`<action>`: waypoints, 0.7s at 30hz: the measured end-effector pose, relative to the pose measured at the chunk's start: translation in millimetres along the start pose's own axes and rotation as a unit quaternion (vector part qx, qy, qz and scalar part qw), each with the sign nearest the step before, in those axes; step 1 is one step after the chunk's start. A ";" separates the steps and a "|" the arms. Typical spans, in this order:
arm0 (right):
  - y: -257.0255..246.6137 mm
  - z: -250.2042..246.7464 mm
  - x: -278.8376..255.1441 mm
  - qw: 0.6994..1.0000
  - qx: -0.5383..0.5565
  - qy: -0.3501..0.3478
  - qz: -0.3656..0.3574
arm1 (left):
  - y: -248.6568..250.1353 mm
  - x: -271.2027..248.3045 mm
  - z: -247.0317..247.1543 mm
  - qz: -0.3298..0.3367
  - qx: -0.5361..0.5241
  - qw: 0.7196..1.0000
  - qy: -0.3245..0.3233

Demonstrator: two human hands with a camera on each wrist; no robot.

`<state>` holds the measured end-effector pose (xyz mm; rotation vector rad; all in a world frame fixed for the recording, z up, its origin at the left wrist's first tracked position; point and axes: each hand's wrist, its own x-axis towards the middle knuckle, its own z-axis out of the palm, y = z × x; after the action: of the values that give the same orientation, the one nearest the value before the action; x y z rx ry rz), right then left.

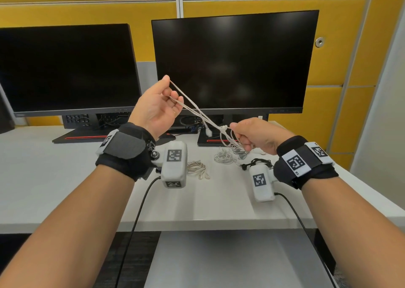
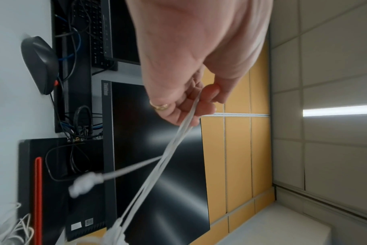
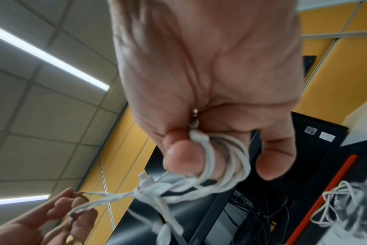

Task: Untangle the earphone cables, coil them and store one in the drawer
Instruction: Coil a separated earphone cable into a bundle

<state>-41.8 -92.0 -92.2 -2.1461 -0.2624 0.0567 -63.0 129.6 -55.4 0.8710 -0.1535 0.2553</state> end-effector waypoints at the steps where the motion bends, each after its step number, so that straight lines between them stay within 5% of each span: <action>1: -0.2 -0.1 0.7 1.000 -0.001 0.002 0.004 | -0.3 -0.4 1.6 0.007 -0.017 1.000 0.002; 4: -2.0 0.5 3.4 1.000 -0.003 0.011 0.008 | 1.2 -3.2 4.0 0.010 -0.037 0.999 -0.008; 9: -1.6 -4.2 2.4 0.996 0.069 0.018 -0.051 | 4.1 -14.2 7.0 -0.025 0.197 0.976 -0.084; 14: -4.0 -6.2 1.5 0.989 0.096 0.011 -0.116 | 5.2 -26.7 20.5 -0.016 0.279 0.950 -0.140; 21: -16.0 -8.3 -5.1 0.978 0.143 -0.006 -0.150 | -10.1 -29.2 22.7 -0.049 0.431 0.894 -0.111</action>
<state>-48.3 -91.3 -74.6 -1.8025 -0.5494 -0.0647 -88.9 101.3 -55.4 1.7937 -0.2116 0.1197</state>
